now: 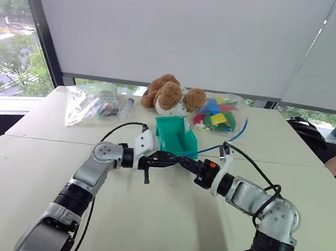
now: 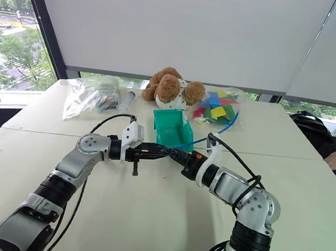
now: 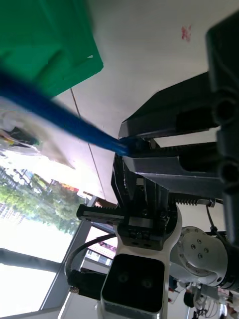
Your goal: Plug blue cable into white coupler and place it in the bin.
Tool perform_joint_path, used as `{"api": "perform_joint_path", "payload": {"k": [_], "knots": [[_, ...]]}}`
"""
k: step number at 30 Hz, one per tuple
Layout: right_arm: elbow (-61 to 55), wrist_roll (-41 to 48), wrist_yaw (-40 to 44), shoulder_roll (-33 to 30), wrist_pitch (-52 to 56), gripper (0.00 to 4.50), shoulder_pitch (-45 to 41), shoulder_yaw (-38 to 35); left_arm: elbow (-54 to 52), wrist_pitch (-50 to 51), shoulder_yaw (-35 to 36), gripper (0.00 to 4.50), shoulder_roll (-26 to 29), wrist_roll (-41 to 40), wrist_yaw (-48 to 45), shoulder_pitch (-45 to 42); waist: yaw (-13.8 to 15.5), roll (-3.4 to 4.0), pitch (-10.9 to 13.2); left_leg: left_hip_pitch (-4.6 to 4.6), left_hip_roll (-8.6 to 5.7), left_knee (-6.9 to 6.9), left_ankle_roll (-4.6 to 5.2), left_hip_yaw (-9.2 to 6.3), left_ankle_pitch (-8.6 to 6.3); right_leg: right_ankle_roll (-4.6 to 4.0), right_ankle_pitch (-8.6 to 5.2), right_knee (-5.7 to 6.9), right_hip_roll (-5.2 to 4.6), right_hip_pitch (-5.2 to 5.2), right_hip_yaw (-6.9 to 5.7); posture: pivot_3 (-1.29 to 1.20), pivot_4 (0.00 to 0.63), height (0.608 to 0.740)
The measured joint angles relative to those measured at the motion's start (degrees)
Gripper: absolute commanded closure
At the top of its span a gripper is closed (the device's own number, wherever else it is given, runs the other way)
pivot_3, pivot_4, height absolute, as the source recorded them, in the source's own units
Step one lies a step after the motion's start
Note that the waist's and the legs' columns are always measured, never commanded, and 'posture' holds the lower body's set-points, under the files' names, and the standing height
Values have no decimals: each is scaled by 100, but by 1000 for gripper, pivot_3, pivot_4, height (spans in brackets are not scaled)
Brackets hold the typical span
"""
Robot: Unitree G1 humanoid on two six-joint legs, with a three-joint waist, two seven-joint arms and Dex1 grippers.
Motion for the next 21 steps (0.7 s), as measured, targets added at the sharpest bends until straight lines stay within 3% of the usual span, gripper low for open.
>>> {"api": "perform_joint_path", "payload": {"k": [4,13,21], "knots": [[25,53,-32,0,-3,4465,0,20,-88,42,5,4500,31,-3,10,54,-1,0,0,0,1,0,0,0,0,0,0,0,0,0,0,0,150,740],[10,275,-53,-133,-6,4500,-74,269,-531,659,16,51,500,-108,-30,498,-13,2,1,-1,4,-5,0,-1,0,0,0,0,0,-6,1,0,150,740],[-223,19,554,-1064,-351,4500,-28,1196,-1182,1179,885,51,1601,-132,398,1280,-23,5,3,-1,8,-10,2,0,-1,-1,-1,-2,2,-11,1,0,150,740]]}}
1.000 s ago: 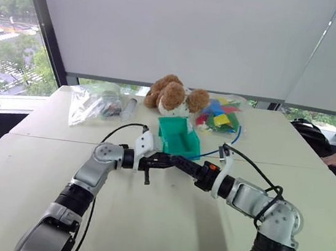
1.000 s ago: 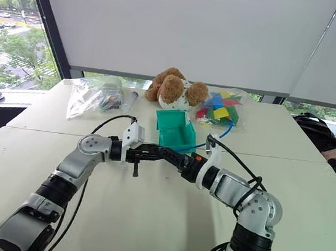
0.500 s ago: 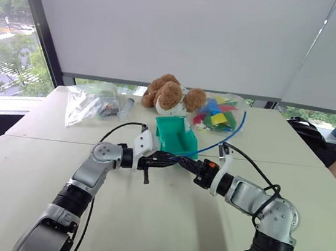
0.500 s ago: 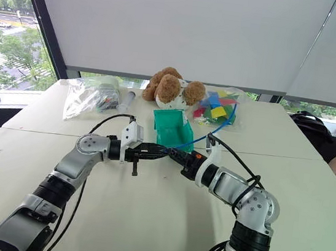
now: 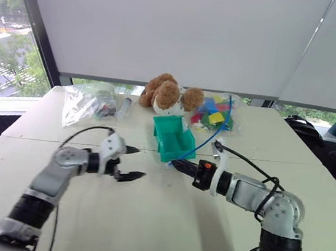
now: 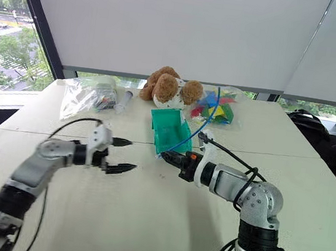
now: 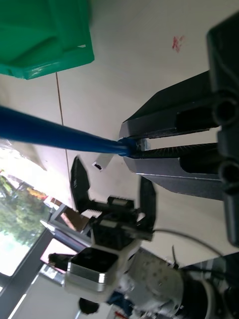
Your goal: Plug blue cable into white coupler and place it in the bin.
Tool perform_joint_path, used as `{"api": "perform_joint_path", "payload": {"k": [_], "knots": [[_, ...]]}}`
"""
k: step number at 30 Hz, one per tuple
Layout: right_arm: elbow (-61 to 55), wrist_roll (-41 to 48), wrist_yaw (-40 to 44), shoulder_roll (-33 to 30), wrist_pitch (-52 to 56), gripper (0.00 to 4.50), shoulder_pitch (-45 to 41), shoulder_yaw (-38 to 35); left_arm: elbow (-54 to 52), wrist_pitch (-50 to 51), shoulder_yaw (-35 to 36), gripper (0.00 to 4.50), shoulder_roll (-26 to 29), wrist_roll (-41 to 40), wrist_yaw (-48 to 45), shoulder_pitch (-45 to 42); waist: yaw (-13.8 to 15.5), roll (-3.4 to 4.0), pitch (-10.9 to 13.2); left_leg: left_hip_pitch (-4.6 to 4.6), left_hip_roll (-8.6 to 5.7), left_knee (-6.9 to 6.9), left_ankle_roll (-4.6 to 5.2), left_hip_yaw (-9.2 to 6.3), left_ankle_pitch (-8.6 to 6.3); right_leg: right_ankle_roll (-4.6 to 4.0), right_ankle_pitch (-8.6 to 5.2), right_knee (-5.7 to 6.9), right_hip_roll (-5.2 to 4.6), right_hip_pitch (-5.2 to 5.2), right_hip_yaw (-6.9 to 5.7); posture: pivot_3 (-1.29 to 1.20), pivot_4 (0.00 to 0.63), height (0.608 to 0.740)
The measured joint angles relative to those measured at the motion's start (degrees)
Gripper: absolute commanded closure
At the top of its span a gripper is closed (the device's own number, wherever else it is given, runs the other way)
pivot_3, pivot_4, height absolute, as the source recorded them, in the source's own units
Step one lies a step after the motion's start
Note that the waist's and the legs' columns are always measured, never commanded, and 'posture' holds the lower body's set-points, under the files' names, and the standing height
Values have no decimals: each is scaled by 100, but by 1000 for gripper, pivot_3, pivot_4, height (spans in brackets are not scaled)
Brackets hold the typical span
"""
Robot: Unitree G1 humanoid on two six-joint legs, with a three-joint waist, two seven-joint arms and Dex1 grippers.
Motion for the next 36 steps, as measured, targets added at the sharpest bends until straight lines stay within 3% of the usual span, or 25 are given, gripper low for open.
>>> {"api": "perform_joint_path", "payload": {"k": [5,7,17,24,27,33,36], "knots": [[-5,-197,386,-155,-321,4500,33,494,-421,466,790,51,620,48,781,643,1,1,1,-1,0,0,0,2,0,0,0,-5,-4,0,1,0,150,740],[15,-261,467,-224,-456,4500,30,557,-488,490,924,51,631,58,994,843,46,0,1,-1,-2,0,0,2,0,0,0,-6,-7,2,0,0,150,740],[37,-380,630,-270,-657,4500,31,727,32,257,911,51,65,177,1594,1088,28,-1,1,-2,-3,-1,0,4,-1,1,1,-10,-13,2,0,0,150,740],[13,-428,561,-257,-666,4500,75,712,913,71,824,51,-495,132,1661,734,36,-2,1,-2,-5,0,0,6,-1,1,1,-9,-15,3,-1,0,150,740],[-10,-428,517,-251,-668,4500,118,691,1320,-107,813,918,-668,135,1668,548,34,-2,1,-2,-5,0,0,6,-1,1,1,-9,-14,2,-1,0,150,740],[-33,-433,484,-258,-683,4500,165,679,2158,-508,747,4101,-985,135,1565,120,35,-3,1,-3,-6,0,0,8,-1,2,2,-9,-14,2,-2,0,150,740],[-96,-434,495,-309,-687,4500,164,682,2239,-600,641,4112,-995,96,1189,33,34,-3,0,-3,-6,0,0,8,-1,2,2,-9,-13,2,-2,0,150,740]]}}
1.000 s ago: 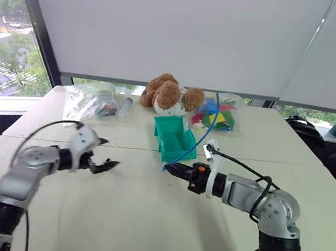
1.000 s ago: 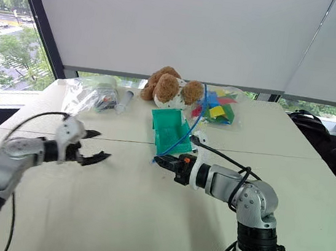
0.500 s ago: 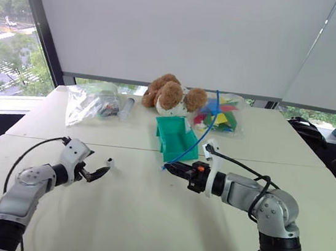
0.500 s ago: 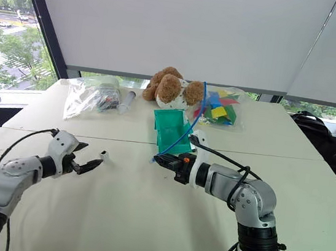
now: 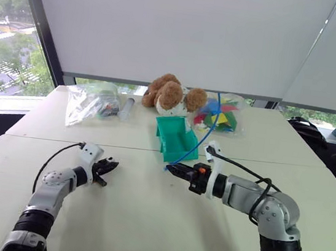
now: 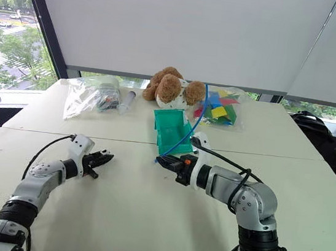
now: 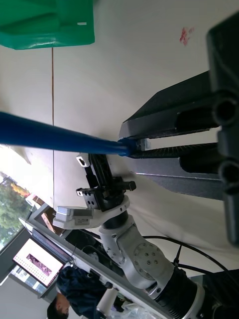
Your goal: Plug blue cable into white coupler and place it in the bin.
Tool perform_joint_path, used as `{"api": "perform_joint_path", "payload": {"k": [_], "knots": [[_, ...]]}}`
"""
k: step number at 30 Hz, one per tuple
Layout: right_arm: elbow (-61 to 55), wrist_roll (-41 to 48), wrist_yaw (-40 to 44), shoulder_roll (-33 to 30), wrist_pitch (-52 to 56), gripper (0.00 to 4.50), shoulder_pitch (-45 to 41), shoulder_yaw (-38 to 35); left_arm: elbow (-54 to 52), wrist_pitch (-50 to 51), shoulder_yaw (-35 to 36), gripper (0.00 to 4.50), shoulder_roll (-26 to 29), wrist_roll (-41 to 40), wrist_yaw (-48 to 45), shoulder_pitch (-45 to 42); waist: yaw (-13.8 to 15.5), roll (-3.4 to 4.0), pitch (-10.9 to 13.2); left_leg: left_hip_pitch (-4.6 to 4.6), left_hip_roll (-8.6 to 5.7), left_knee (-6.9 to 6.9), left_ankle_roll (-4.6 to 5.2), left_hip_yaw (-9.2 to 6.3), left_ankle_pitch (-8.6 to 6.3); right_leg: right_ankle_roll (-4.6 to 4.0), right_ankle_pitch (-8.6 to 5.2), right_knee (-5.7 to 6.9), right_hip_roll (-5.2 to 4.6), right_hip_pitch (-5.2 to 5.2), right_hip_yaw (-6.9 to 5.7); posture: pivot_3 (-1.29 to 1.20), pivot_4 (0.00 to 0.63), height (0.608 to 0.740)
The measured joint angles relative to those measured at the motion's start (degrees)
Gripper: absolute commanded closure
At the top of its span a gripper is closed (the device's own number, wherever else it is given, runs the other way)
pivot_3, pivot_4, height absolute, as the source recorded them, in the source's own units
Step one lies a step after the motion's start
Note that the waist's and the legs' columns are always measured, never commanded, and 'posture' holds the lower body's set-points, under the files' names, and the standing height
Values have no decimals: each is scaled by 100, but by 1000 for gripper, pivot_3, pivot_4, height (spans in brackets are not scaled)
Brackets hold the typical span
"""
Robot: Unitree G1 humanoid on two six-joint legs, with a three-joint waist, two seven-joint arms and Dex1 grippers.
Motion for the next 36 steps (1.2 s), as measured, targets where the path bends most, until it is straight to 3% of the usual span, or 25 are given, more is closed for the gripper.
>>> {"api": "perform_joint_path", "payload": {"k": [6,12,21,36], "knots": [[-199,-479,665,-899,-413,4500,-197,612,-609,225,-714,4112,-151,-303,-1390,-55,2,0,0,-4,-4,4,0,1,0,0,0,-4,-3,1,1,0,150,740],[-45,-1976,2165,-2143,-2050,4500,-839,1998,-216,-301,-1983,4112,-606,113,-2669,-840,-9,-3,0,-4,-15,6,4,6,-3,0,-1,-11,11,3,0,0,150,740],[261,-2836,3354,-2263,-3023,4500,-802,2718,1344,-1631,-2275,4112,-1020,692,-2797,-1394,8,-5,1,-4,-8,10,10,5,-5,0,-1,-8,10,0,0,0,150,740],[820,-3733,3833,-2114,-3619,4500,-760,2941,1691,-2081,-2270,4112,-1091,813,-2818,-1524,20,-5,1,-3,-6,18,10,1,-5,0,0,-4,6,5,-1,0,150,740]]}}
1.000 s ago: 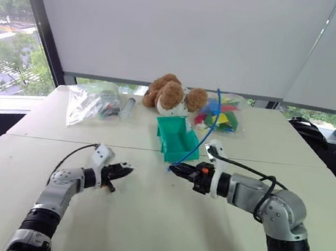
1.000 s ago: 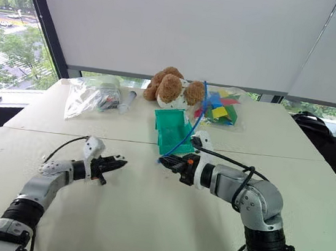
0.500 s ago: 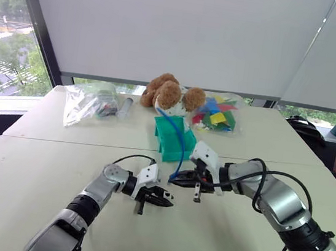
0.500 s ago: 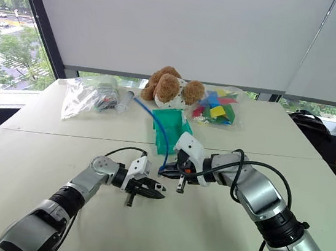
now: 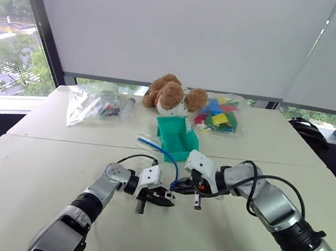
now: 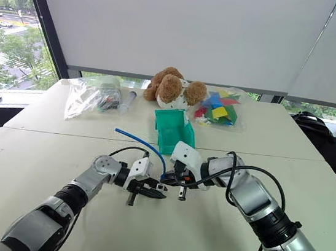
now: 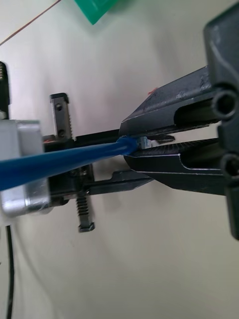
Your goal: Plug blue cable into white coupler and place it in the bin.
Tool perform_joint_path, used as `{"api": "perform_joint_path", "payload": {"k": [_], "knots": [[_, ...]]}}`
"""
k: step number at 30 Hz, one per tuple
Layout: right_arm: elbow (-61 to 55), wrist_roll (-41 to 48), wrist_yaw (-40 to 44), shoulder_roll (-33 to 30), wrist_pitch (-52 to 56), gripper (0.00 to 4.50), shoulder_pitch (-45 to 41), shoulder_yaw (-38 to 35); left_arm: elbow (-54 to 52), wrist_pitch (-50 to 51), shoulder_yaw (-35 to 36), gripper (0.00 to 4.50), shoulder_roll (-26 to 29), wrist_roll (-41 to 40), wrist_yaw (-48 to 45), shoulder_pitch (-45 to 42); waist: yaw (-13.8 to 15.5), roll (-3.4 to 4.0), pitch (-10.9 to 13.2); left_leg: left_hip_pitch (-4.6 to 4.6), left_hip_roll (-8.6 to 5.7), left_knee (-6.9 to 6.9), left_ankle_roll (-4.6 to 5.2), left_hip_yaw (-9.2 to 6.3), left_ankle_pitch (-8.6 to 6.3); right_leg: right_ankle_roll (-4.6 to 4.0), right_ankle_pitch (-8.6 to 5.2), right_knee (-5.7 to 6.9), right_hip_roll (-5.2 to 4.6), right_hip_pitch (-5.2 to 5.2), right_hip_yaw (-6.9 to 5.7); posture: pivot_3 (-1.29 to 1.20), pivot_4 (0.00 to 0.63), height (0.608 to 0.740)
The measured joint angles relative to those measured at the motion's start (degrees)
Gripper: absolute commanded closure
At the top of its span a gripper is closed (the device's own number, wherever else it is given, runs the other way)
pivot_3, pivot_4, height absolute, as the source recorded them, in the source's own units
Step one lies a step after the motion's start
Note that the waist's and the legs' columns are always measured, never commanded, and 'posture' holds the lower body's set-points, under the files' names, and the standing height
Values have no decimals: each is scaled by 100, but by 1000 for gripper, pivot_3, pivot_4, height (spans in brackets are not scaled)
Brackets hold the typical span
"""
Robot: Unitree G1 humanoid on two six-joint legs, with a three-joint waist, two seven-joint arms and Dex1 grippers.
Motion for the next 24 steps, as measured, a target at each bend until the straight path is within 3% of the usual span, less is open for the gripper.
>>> {"api": "perform_joint_path", "payload": {"k": [24], "knots": [[168,-628,515,144,-604,4500,46,76,20,-58,-2,4112,-28,73,60,0,4,0,-5,12,-1,4,0,-4,0,0,0,1,0,20,-1,0,150,740]]}}
